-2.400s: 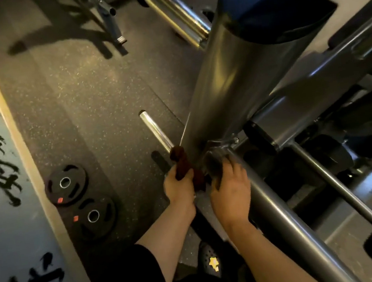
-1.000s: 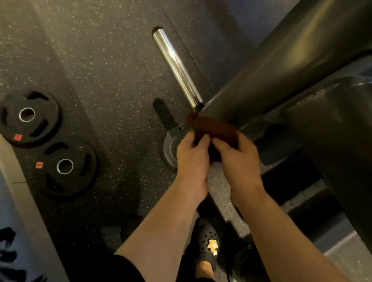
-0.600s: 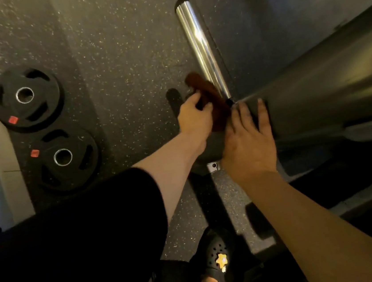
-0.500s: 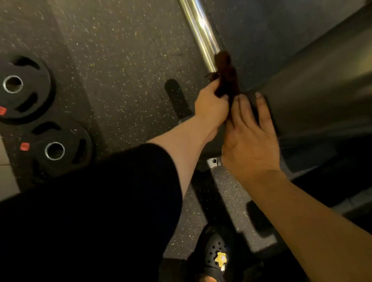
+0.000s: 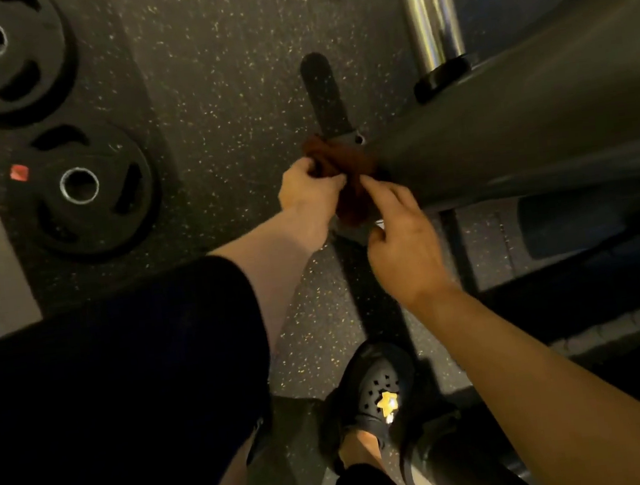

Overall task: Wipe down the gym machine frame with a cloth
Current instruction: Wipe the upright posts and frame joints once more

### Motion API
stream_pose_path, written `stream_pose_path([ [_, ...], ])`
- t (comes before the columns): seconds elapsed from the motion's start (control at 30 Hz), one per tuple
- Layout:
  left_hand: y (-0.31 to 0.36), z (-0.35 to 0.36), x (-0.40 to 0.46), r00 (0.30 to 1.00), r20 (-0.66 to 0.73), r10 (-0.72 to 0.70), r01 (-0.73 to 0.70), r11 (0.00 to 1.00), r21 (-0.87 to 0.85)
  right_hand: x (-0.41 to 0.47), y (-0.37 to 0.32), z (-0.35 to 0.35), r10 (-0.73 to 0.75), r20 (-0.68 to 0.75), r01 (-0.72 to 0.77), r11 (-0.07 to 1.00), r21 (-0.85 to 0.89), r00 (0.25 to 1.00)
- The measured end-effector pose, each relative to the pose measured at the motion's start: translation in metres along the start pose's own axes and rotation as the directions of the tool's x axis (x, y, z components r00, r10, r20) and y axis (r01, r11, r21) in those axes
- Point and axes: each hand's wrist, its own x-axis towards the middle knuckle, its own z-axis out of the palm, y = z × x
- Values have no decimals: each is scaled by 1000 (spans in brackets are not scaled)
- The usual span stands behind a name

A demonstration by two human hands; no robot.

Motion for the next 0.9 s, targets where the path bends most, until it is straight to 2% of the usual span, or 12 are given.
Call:
stream_pose_path([
  [0.13,-53,-23,20,996,0,-88,87,992,-88,18,15,57,160,217,-217,937,273,963],
  [0.2,-66,-26,26,983,92,-160,175,968,-180,29,22,83,169,223,-240,907,347,960],
  [0.27,-77,-25,35,970,163,-182,214,955,-204,44,30,101,208,140,-244,908,340,968],
  [0.33,-86,-24,47,970,182,-159,191,966,-173,63,33,107,194,18,-195,966,171,981],
  [0.4,-91,-21,56,979,168,-117,154,961,-228,84,28,105,76,-54,-79,995,-63,996],
  [0.5,-96,-17,80,985,153,-74,129,914,-385,125,16,106,-114,-138,63,942,-330,984],
  [0.57,-95,-16,96,974,198,-112,187,888,-420,161,16,108,-154,-145,58,853,-518,977],
  [0.6,-94,-16,104,968,210,-139,219,877,-427,179,20,108,-123,-81,44,770,-636,989],
  [0.67,-92,-17,113,956,226,-185,269,861,-432,209,30,109,43,73,35,583,-812,996],
  [0.73,-93,-16,119,945,253,-207,304,843,-444,227,38,112,192,80,-23,485,-874,978],
  [0.83,-97,-12,124,938,273,-213,317,848,-425,235,40,119,222,-20,-153,600,-785,975],
  [0.9,-98,-11,125,936,286,-207,320,837,-444,226,39,124,125,-63,-129,650,-749,990],
])
